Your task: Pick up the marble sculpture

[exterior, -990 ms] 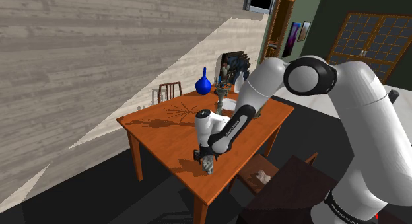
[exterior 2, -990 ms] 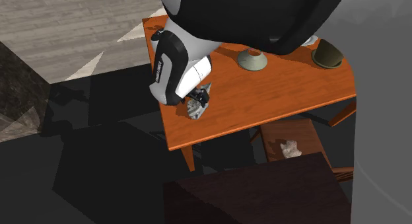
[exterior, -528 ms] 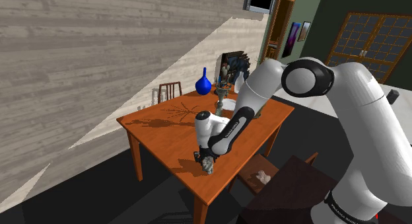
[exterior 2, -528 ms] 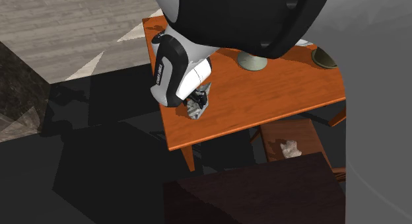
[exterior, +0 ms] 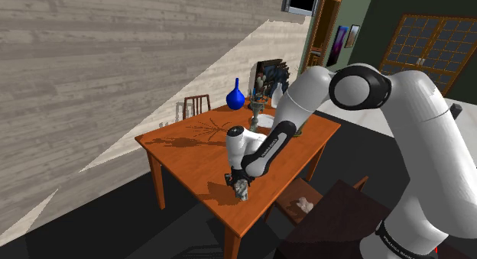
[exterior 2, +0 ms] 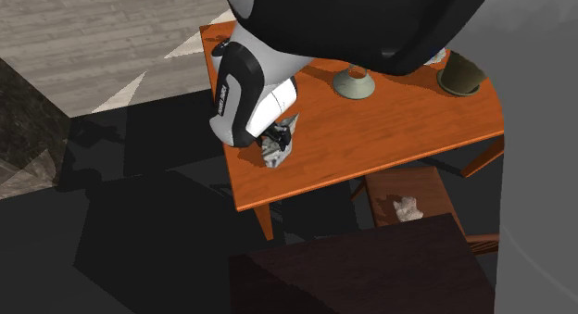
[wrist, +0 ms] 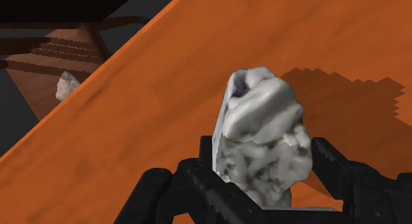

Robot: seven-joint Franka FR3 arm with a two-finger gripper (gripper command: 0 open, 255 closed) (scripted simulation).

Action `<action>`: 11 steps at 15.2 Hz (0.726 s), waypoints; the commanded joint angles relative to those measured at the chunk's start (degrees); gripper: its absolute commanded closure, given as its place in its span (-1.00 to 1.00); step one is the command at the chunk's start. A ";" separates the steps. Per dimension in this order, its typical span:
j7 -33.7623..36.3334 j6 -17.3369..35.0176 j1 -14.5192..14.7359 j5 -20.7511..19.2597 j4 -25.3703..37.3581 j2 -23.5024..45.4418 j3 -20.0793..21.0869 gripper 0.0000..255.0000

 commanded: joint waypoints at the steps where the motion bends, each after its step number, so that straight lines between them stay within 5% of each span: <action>1: -0.37 -0.80 -0.25 0.35 -0.55 -1.36 0.38 1.00; 11: -2.57 -5.29 -1.65 2.55 -3.06 -8.43 2.33 1.00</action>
